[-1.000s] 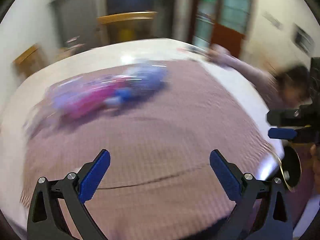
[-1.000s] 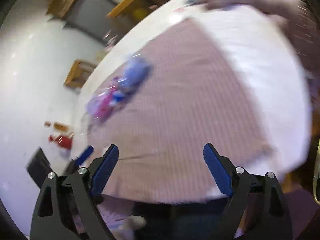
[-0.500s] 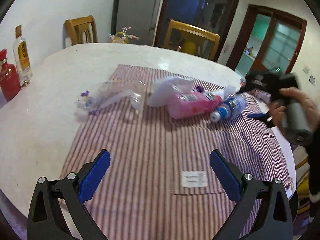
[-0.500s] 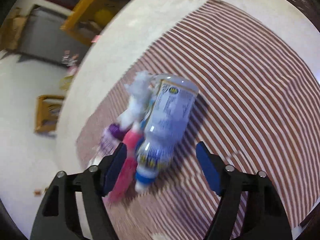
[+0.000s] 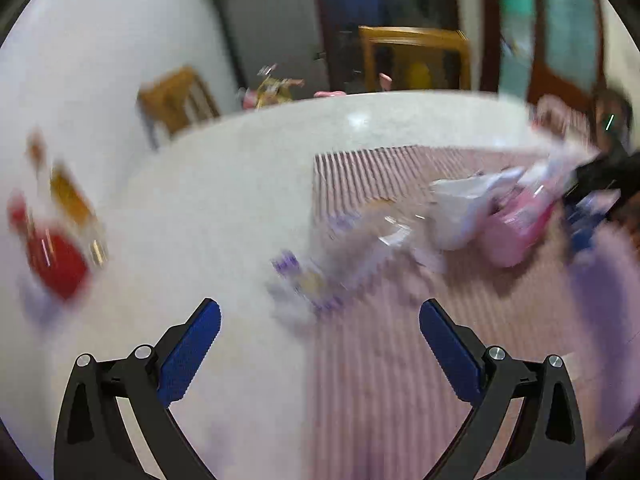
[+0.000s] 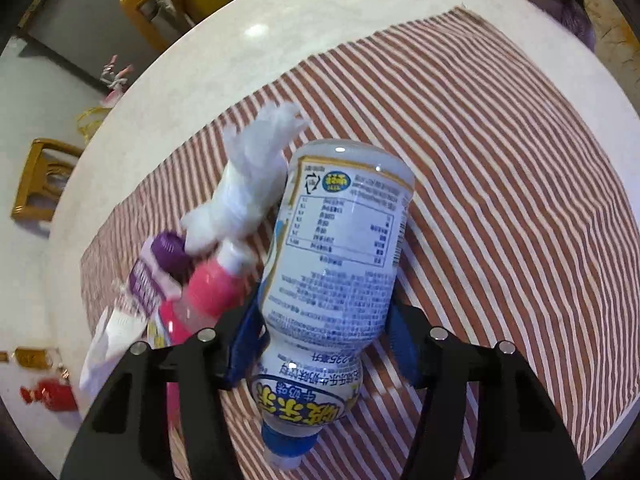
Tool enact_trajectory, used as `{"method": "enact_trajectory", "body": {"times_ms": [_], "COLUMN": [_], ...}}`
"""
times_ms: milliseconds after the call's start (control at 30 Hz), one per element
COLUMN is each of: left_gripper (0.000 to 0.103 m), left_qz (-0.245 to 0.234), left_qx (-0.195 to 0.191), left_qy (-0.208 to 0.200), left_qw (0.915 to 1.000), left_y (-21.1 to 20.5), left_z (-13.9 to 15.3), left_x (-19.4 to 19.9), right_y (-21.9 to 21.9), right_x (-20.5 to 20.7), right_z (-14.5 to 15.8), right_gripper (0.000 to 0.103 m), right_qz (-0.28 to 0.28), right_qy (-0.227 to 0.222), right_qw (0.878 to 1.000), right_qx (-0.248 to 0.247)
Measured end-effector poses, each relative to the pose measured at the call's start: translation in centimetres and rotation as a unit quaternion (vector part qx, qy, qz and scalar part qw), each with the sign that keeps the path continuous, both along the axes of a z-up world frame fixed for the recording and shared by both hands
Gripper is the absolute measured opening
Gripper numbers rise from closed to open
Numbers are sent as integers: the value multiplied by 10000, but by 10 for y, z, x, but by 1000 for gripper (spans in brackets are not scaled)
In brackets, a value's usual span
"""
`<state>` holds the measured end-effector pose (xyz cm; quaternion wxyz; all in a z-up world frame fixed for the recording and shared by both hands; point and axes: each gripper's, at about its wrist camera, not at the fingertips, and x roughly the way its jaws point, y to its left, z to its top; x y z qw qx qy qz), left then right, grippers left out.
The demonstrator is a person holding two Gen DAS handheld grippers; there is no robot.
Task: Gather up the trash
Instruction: 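Grasp the blue-capped bottle with the right gripper while the left gripper grasps a clear bag, then carry the blue-capped bottle and clear bag over the black bin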
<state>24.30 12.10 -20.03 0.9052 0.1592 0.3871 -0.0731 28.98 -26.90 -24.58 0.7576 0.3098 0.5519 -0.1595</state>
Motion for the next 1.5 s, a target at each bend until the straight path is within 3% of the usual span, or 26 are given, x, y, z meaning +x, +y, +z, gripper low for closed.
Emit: {"method": "enact_trajectory", "body": {"times_ms": [67, 267, 333, 400, 500, 567, 667, 800, 933, 1067, 1200, 1300, 1400, 1500], "left_gripper": [97, 97, 93, 44, 15, 5, 4, 4, 4, 4, 4, 4, 4, 4], "left_qz": [-527, -1369, -1430, -1401, -1186, -1112, -761, -592, -825, -1235, -1881, -2420, -3046, -3689], "left_qx": [442, 882, 942, 546, 101, -176, -572, -889, -1101, -1215, -1287, -1323, -1325, -1327], "left_qy": [-25, 791, 915, 1221, 1237, 1075, 631, 192, 7, 88, 417, 640, 759, 849], "left_qw": [9976, 9835, 9810, 9811, 9852, 9878, 9935, 9941, 9905, 9848, 9728, 9591, 9402, 9160], "left_y": [-11, -36, -37, -31, -21, -13, 3, 11, -13, -57, -124, -176, -233, -290], "left_z": [0, -43, -54, -58, -54, -42, -13, 19, 44, 48, 33, 24, 21, 20], "left_x": [23, 75, 85, 96, 99, 92, 71, 26, -18, -55, -85, -106, -135, -156], "right_y": [-9, -21, -18, -12, -8, -7, -6, -4, -4, -17, -45, -89, -136, -196], "right_x": [-15, -42, -47, -46, -47, -43, -46, -51, -56, -79, -115, -173, -237, -325], "right_z": [3, 14, 18, 20, 21, 19, 19, 24, 24, 31, 37, 46, 56, 64], "right_gripper": [56, 56, 56, 57, 56, 56, 56, 56, 56, 56, 56, 56, 56, 56], "right_qz": [30, -15, 49, 109, 209, 250, 292, 408, 419, 424, 207, -214, -772, -1777], "right_qy": [-87, -248, -300, -342, -392, -393, -436, -550, -639, -825, -1046, -1319, -1521, -1504], "right_qw": [9999, 9988, 9986, 9984, 9975, 9969, 9953, 9936, 9910, 9886, 9861, 9834, 9811, 9724], "right_qx": [130, 426, 426, 440, 558, 628, 813, 896, 1099, 1190, 1273, 1228, 913, 149]}}
